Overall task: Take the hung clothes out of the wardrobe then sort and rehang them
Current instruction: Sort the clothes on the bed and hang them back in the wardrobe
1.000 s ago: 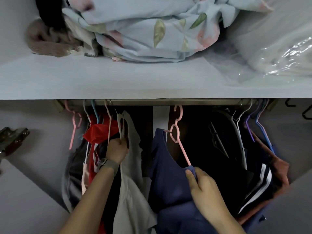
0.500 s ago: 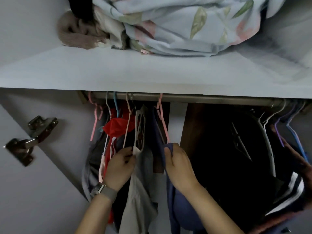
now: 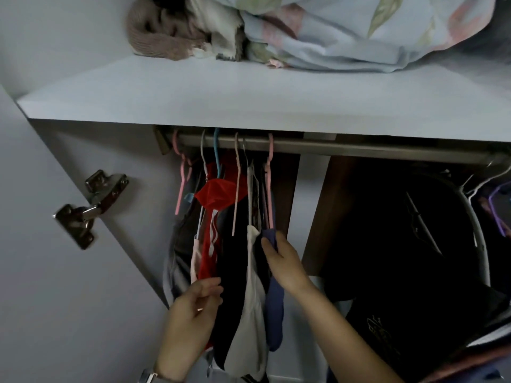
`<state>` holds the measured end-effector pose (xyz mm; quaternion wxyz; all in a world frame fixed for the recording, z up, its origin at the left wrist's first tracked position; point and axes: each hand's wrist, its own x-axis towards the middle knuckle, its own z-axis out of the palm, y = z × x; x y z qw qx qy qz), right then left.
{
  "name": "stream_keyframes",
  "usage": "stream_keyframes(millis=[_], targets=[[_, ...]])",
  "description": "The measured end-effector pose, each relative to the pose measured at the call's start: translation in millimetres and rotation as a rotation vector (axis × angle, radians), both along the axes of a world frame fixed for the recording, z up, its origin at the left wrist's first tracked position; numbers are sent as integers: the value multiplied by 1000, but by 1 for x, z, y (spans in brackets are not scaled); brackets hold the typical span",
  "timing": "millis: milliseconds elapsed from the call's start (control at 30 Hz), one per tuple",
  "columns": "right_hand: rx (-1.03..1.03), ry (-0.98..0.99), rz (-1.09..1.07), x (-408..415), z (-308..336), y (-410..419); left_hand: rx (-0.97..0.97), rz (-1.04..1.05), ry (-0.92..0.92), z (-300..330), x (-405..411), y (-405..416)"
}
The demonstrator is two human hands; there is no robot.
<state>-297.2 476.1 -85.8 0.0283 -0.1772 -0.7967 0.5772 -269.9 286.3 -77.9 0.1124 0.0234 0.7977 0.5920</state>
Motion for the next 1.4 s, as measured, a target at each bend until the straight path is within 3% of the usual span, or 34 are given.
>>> stream_keyframes(millis=[100,200,267,500,767,933,1133,1400], targets=[[-121,25,-30,16,-2,8,-21,-39,-4,-7,4,-3],[-441,41,-199,42,-2,20,-62,-104,0,-8,3,1],[-544,21,-288,61,-5,32,-83,-162,18,-2,2,10],[-134,-180,-383,143,-29,80,-98,-335,126,6,12,67],[-130,-166,-663,285,-35,123,-225,-661,138,-2,81,143],[-169,-137,-854,404,-25,109,-216,-930,138,-9,164,184],[-288,-132,-1109,582,-20,53,-159,-1239,57,-13,331,206],[-423,-21,-1684,813,-36,-66,-177,-1748,55,-31,567,204]])
